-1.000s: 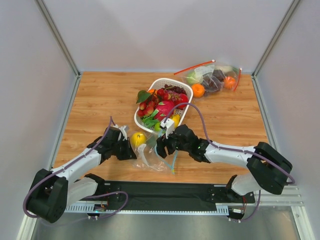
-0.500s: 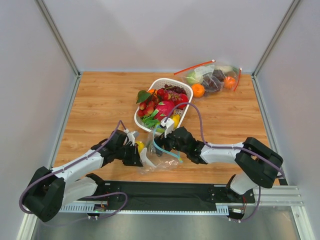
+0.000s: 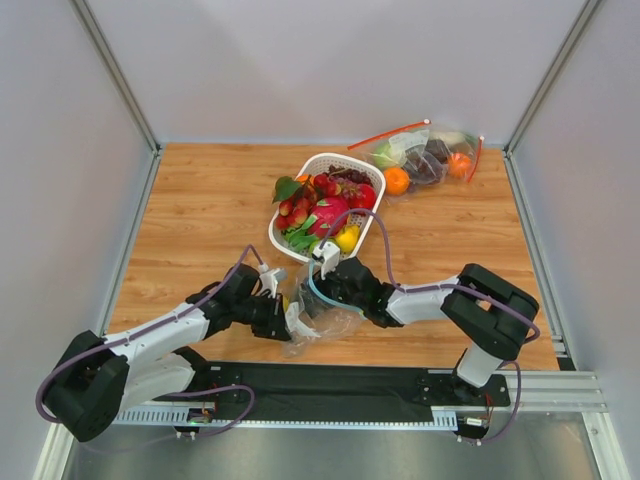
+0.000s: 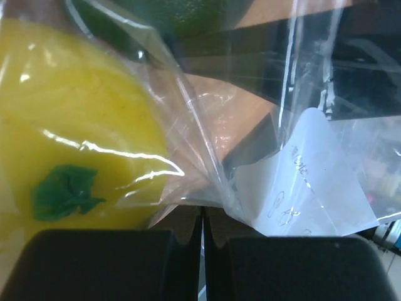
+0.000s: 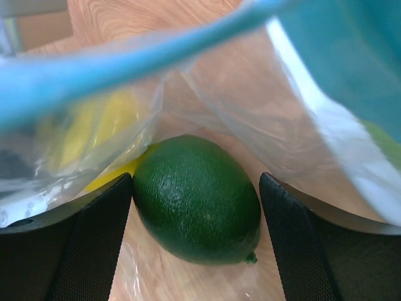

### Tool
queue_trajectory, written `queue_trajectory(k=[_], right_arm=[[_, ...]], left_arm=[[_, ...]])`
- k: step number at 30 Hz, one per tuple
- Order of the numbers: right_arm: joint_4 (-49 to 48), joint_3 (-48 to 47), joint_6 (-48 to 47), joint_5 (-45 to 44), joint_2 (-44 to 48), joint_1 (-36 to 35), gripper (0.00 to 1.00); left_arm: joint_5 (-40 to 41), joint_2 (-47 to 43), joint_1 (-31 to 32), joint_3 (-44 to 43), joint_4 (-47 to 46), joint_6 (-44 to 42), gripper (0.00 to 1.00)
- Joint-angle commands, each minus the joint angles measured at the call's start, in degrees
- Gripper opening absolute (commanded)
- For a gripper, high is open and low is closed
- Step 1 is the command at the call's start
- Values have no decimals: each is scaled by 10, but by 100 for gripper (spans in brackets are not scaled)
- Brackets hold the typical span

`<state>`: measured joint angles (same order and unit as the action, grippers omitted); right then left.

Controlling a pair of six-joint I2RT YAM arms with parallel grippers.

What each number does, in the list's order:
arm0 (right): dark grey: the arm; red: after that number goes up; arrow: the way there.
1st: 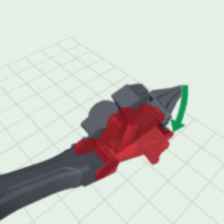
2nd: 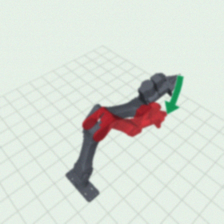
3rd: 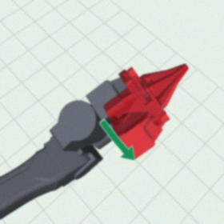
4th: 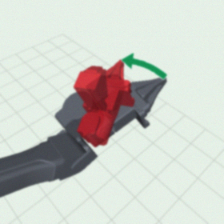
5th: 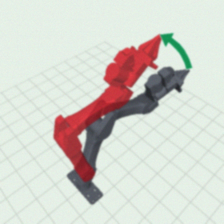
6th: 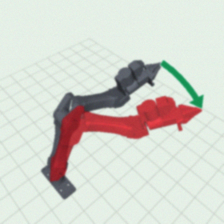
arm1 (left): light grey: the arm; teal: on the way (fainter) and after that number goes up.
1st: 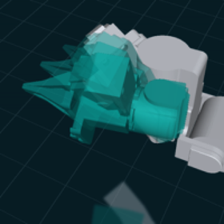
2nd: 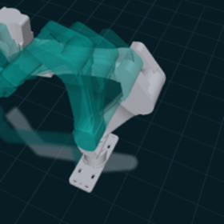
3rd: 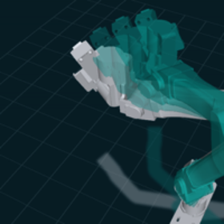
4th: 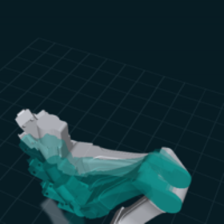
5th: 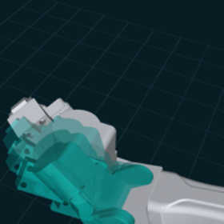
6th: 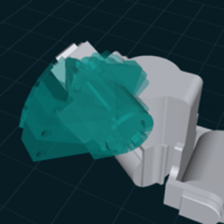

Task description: Open the zip-top bag and remove the fake food

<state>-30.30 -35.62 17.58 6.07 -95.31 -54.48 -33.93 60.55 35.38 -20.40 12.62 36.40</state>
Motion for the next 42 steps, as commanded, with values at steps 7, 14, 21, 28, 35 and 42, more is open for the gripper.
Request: queue_trajectory(k=[7, 14, 21, 28, 35, 42], right_arm=[[-6, -53, -11, -37, -48, -30, 84], [33, -63, -14, -60, -55, -50, 81], [80, -48, -4, -91, -24, -52, 46], [140, 19, 19, -121, 113, -52, 25], [233, 37, 24, -82, 239, -52, 23], [360, 19, -4, -15, 337, -52, 23]], left_arm=[[-47, 4, 13, 4, -54, 10, 0], [-35, -13, 14, 5, -45, 10, 0], [38, -47, 14, 1, 8, 10, 0], [155, -88, 13, 1, 80, 45, 0], [197, -78, 13, -2, 68, 61, 0], [219, -37, 13, -3, 31, 70, 0]])
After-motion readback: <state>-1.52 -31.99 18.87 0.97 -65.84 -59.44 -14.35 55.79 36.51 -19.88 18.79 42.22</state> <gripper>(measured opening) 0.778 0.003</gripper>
